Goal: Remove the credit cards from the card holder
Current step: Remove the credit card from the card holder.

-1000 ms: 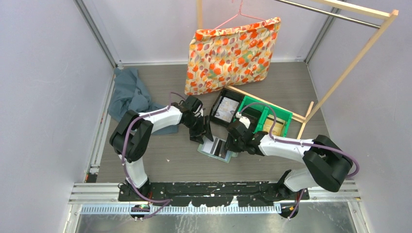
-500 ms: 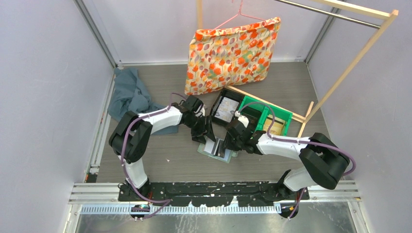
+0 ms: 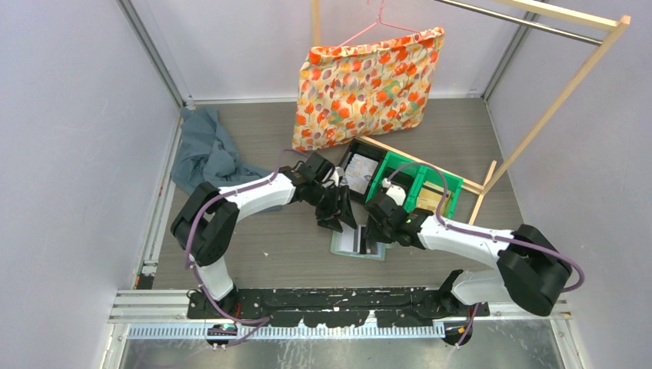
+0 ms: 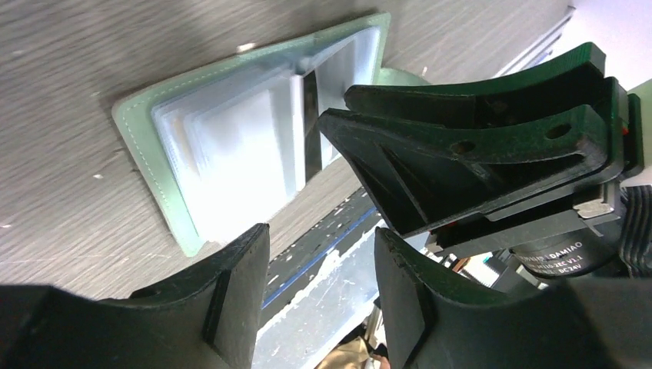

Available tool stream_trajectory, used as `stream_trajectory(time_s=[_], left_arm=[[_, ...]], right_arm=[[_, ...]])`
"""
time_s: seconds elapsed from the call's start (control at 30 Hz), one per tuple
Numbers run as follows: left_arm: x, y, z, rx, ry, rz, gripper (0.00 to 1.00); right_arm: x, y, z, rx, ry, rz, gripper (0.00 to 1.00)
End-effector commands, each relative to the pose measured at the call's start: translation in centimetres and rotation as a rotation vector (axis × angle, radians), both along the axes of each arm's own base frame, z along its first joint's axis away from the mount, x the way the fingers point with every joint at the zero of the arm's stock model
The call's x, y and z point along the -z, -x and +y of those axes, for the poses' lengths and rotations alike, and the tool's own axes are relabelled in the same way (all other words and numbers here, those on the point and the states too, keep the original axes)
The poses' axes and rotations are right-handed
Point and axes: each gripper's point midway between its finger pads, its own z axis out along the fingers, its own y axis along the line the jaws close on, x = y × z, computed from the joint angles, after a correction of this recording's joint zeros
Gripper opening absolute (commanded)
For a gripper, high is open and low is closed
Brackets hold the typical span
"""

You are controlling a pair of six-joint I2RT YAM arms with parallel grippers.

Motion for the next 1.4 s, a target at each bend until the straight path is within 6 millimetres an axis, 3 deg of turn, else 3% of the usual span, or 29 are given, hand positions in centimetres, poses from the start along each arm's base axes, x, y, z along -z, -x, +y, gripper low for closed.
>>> stream_trajectory(time_s=[0.0,0.2,0.37,0.77,1.03,1.37], left_arm=[[-3.3,-0.3,-2.8,0.048,0.120,-0.047,0.54],[-4.3,0.2,-4.5,0.080,0.161,-0.053,0.53],[-3.5,-0.2,-4.1,0.053,0.116,-0.058,0.53],[0.8,0.1,-0.7,-0.006,-0.097,-0.060,0.54],[2.5,0.6,-0.5,-0.007,-0.103,-0.023,0.53],[2.6,0.6,-1.5,-0.004,-0.053,-0.003,0.52]], right_arm=[[-1.3,0.2,-2.4,0.048,0.054,-0.044,0.38],[-2.5,0.4,-2.9,0.070,0.016,-0.084,0.41],[-2.8,0.4,-2.8,0.069,0.011,-0.086,0.41],[0.7,1.4,-6.8,0.152,0.067,-0.004,0.38],[2.1,1.9,-7.0,0.152,0.076,0.022,0.32],[2.5,1.9,-6.6,0.146,0.061,0.033,0.28]])
